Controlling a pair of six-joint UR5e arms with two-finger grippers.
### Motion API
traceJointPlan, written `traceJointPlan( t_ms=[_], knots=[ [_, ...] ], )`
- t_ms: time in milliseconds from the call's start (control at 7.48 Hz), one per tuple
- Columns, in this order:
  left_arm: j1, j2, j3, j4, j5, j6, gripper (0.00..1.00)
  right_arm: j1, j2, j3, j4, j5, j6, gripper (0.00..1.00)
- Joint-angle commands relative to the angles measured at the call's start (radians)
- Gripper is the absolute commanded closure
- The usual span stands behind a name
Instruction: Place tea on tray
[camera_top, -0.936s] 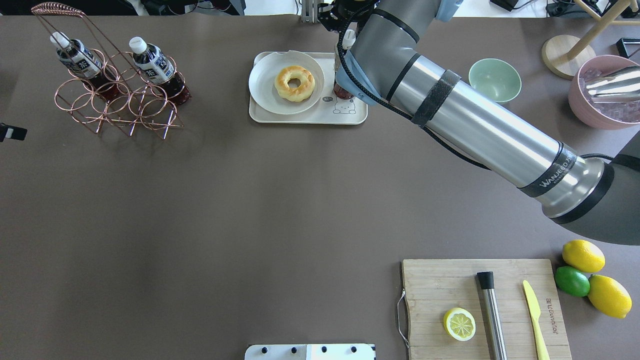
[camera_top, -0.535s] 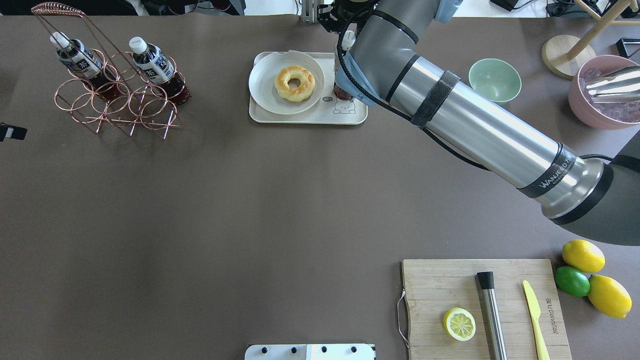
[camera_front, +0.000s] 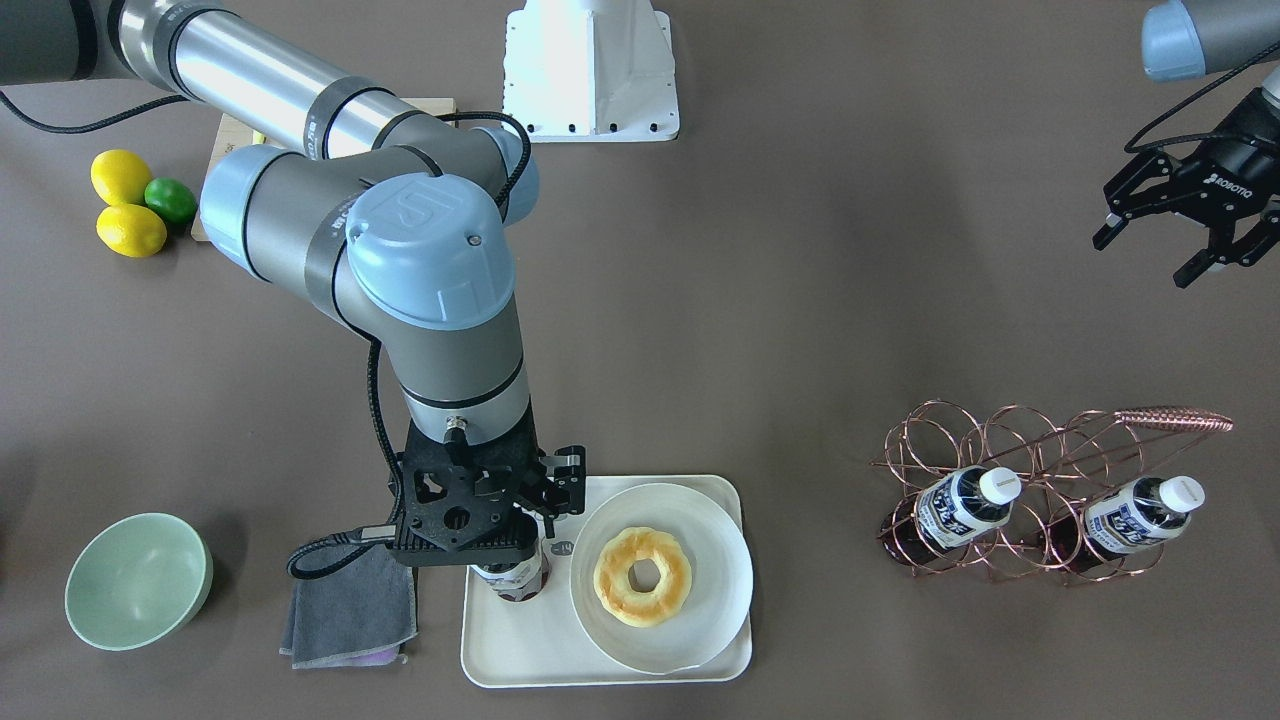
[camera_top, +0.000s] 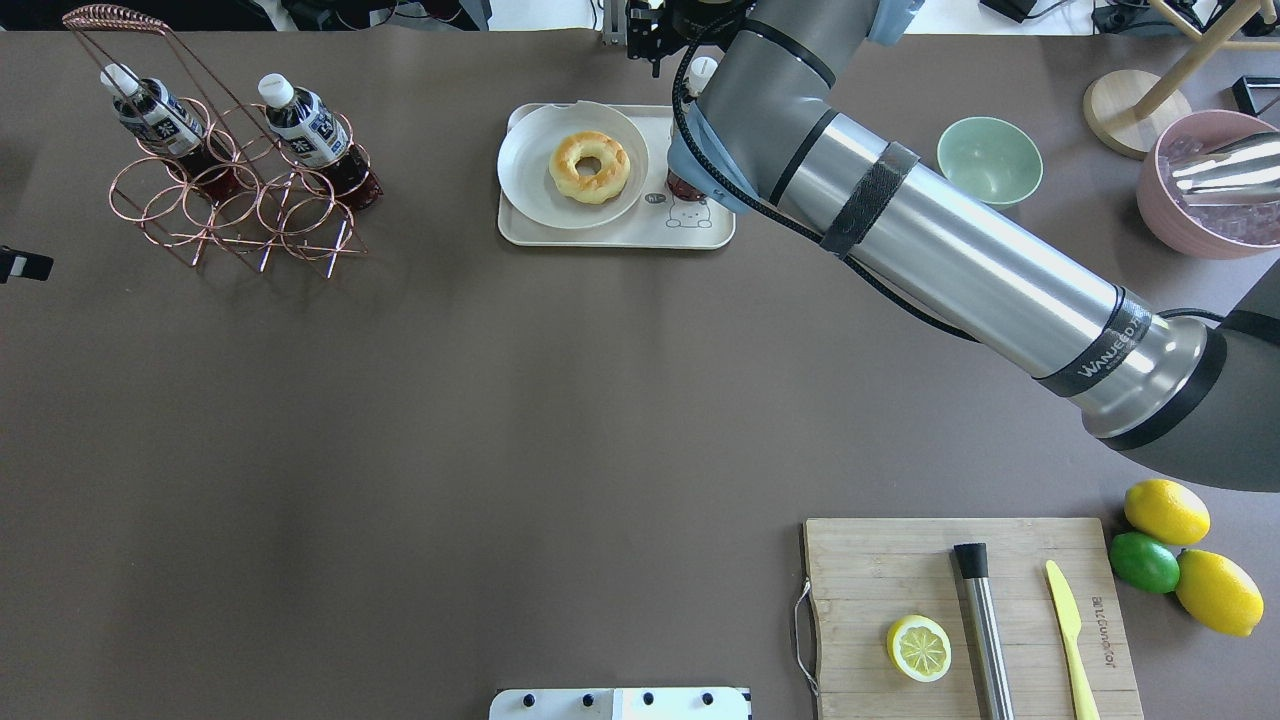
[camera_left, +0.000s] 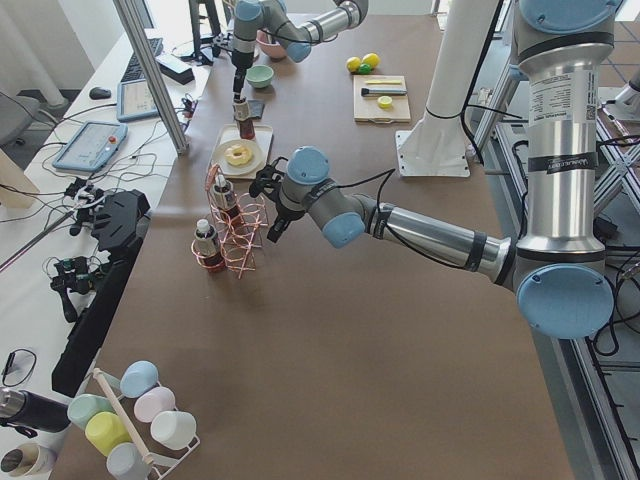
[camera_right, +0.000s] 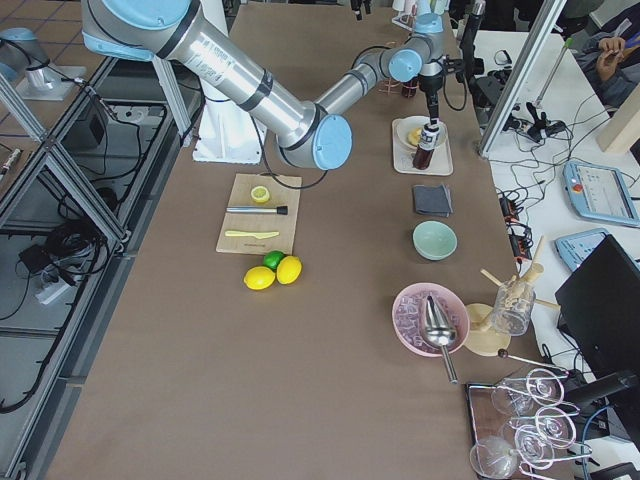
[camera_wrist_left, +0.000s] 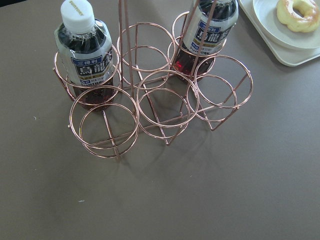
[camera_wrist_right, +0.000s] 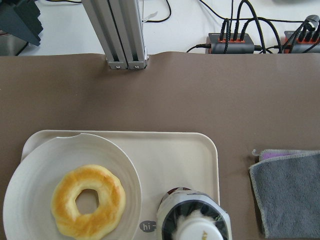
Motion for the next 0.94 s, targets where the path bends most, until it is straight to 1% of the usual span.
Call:
traceJointPlan(
  t_ms=[0, 134, 267, 401, 535, 668, 802],
  knots=[
    [-0.008, 0.005, -0.002, 0.006, 0.000, 0.001, 0.04, 0.033, -0.008, 0.087, -0.045, 0.062, 0.001, 0.00],
    [-0.062, 0.007, -0.001, 0.038, 0.000, 0.014, 0.04, 0.070, -0.048, 0.178, -0.129, 0.110, -0.011, 0.00],
    [-0.078, 0.002, -0.019, 0.122, 0.002, 0.020, 0.04, 0.096, -0.195, 0.363, -0.150, 0.124, -0.057, 0.00],
    [-0.118, 0.001, -0.022, 0.212, -0.001, 0.075, 0.04, 0.152, -0.356, 0.520, -0.150, 0.196, -0.123, 0.00],
    [-0.158, -0.027, -0.025, 0.357, 0.000, 0.143, 0.04, 0.230, -0.480, 0.618, -0.150, 0.269, -0.183, 0.00],
    [-0.228, -0.085, -0.022, 0.543, 0.002, 0.232, 0.04, 0.284, -0.596, 0.677, -0.150, 0.325, -0.253, 0.00],
    [-0.288, -0.163, -0.004, 0.733, 0.003, 0.338, 0.04, 0.330, -0.704, 0.725, -0.151, 0.354, -0.340, 0.00]
  ],
)
